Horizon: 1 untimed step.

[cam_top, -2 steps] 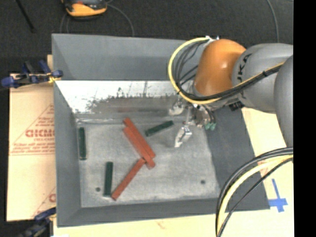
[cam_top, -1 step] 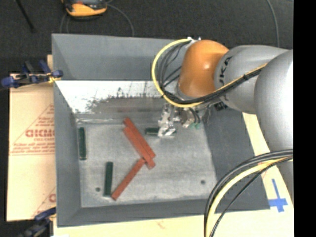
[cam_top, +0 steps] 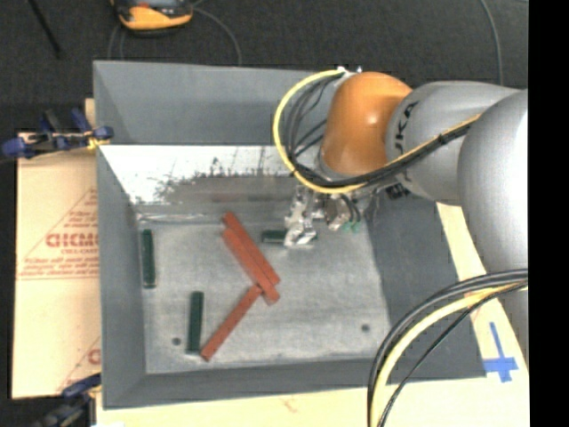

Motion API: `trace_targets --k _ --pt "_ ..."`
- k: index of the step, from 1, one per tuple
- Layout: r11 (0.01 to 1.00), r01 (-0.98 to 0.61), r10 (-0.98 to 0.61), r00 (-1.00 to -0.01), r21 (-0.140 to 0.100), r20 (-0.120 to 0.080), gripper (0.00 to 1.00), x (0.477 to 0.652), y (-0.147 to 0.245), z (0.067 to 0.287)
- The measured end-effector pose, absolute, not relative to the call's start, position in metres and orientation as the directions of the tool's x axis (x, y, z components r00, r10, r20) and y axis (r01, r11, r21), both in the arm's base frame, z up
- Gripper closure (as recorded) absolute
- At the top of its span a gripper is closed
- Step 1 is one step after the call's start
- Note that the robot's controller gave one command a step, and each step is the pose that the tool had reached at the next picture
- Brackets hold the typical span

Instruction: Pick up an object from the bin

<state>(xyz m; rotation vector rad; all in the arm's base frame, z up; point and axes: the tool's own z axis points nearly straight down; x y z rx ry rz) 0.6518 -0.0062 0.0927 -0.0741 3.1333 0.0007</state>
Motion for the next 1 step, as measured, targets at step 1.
trace_targets --k 1 --pt "0.998 -0.056 -0.056 -0.998 -0.003 -0.009 1.0 0.6413 -0.0058 0.2566"
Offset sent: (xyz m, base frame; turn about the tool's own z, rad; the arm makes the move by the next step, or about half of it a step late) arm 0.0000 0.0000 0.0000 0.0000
